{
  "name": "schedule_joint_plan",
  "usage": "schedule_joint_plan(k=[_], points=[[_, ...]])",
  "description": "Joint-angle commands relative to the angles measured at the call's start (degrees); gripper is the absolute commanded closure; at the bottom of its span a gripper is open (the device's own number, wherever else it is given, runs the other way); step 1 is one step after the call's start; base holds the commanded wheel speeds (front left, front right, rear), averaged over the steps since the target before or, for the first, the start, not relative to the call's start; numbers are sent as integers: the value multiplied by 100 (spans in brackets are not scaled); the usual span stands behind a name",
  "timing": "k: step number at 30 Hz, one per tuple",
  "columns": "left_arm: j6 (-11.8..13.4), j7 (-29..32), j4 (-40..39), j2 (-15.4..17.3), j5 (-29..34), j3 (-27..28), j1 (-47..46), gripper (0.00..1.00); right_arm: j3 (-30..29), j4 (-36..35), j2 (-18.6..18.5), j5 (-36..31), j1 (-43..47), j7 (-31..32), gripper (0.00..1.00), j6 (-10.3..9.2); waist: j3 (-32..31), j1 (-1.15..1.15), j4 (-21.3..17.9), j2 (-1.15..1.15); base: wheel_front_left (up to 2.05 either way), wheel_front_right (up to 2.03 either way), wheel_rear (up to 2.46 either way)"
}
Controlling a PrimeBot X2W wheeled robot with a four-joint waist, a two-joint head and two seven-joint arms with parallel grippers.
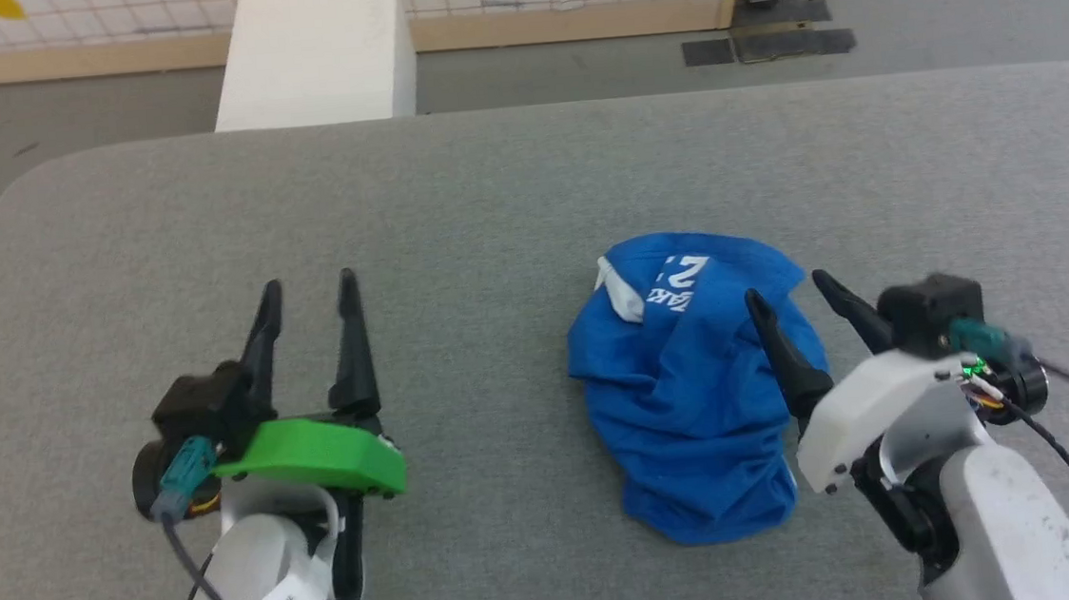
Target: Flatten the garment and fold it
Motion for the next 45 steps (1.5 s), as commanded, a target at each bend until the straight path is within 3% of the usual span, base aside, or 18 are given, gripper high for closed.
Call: schedule_joint_plan(k=[1, 7, 8, 9, 10, 11, 17, 22, 27, 31, 37, 45], points=[[-8, -33, -69, -68, 125, 124, 183, 0, -58, 73, -6, 136, -144, 294, 0, -9, 156, 0, 186, 0, 0, 0, 0], [-212, -35, -228, -339, 389, 638, 422, 0, -278, 363, -6, 300, -530, 1511, 0, -9, 305, 0, 402, 0, 0, 0, 0], [-253, -35, -238, -384, 426, 700, 432, 0, -285, 377, -6, 302, -582, 1646, 5, -9, 316, 0, 431, 0, 0, 0, 0], [-294, -35, -240, -418, 453, 740, 436, 0, -285, 373, -6, 308, -622, 1726, 35, -9, 322, 0, 454, 0, 0, 0, 0], [-341, -35, -236, -454, 491, 785, 439, 0, -272, 351, -6, 296, -670, 1790, 74, -9, 330, 0, 475, 0, 0, 0, 0], [-374, -35, -230, -479, 521, 820, 438, 0, -245, 333, -6, 283, -702, 1835, 100, -9, 335, 0, 488, 0, 0, 0, 0], [-568, -35, -146, -627, 646, 1017, 421, 0, 63, 186, -6, 280, -887, 2071, 100, -9, 309, 0, 540, 0, 0, 0, 0], [-666, -35, -133, -699, 701, 1214, 421, 0, 663, 6, -6, 432, -1330, 2019, 100, -9, 284, 0, 480, 0, 0, 0, 0], [-738, -36, -174, -735, 788, 1386, 414, 0, 1328, -306, -6, 869, -2091, 1596, 100, -9, 271, 0, 403, 0, 0, 0, 0], [-781, -36, -190, -753, 846, 1461, 425, 0, 1471, -654, -6, 1339, -2600, 914, 100, -9, 255, 0, 361, 0, 0, 0, 0], [-830, -36, -177, -769, 905, 1508, 477, 0, 768, -837, -6, 1603, -2589, 261, 100, -9, 227, 0, 301, 0, 0, 0, 0], [-896, -36, -113, -777, 953, 1484, 466, 0, -1044, -1, -6, -37, -1072, 682, 100, -9, 266, 0, 240, 0, 0, 0, 0]])
